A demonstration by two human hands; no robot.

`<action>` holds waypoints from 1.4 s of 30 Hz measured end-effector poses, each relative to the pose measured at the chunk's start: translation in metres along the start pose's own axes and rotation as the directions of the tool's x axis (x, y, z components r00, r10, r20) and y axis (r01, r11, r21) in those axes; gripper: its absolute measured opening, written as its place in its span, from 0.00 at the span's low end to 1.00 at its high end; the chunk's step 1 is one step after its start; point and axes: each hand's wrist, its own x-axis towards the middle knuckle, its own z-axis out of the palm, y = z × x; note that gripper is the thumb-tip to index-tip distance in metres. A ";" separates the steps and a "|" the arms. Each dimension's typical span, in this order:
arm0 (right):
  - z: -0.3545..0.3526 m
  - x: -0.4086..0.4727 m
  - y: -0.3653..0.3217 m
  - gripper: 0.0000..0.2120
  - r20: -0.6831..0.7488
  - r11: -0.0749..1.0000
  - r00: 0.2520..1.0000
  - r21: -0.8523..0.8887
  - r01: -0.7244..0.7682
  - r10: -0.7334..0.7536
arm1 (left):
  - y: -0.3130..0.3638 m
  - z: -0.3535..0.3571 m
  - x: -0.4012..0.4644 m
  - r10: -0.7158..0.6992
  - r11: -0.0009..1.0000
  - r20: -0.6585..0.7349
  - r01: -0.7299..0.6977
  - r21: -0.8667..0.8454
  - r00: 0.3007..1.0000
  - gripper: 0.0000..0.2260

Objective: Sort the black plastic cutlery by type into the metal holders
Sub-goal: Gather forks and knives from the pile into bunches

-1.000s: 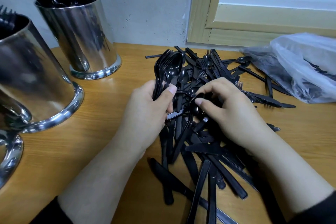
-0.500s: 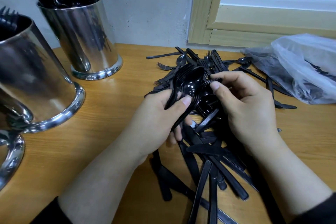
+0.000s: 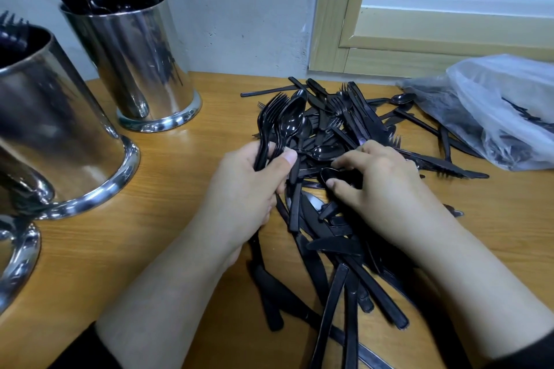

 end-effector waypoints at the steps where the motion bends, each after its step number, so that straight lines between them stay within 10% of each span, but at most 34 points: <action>1: 0.000 0.001 -0.001 0.14 -0.001 1.000 1.000 -0.010 -0.001 0.001 | 0.000 0.000 0.000 0.004 1.000 0.000 -0.004 0.003 1.000 0.12; 9: -0.002 0.000 -0.001 0.03 -0.153 0.976 0.988 0.211 0.047 -0.014 | -0.001 0.001 0.001 0.027 1.000 -0.015 -0.027 0.000 1.000 0.11; 14: 0.000 -0.001 -0.002 0.16 0.014 0.998 0.998 0.013 0.057 -0.057 | -0.002 0.002 0.001 0.046 0.998 -0.009 -0.046 0.030 0.999 0.10; 28: 0.009 0.002 0.000 0.03 -0.046 0.990 0.989 0.013 0.143 -0.142 | -0.005 0.004 0.003 0.077 0.995 -0.010 -0.076 0.060 0.997 0.11; 42: 0.004 -0.004 -0.010 0.03 -0.455 0.894 0.883 0.338 0.295 -0.119 | 0.000 0.005 -0.001 0.124 0.992 -0.041 -0.122 0.041 0.991 0.08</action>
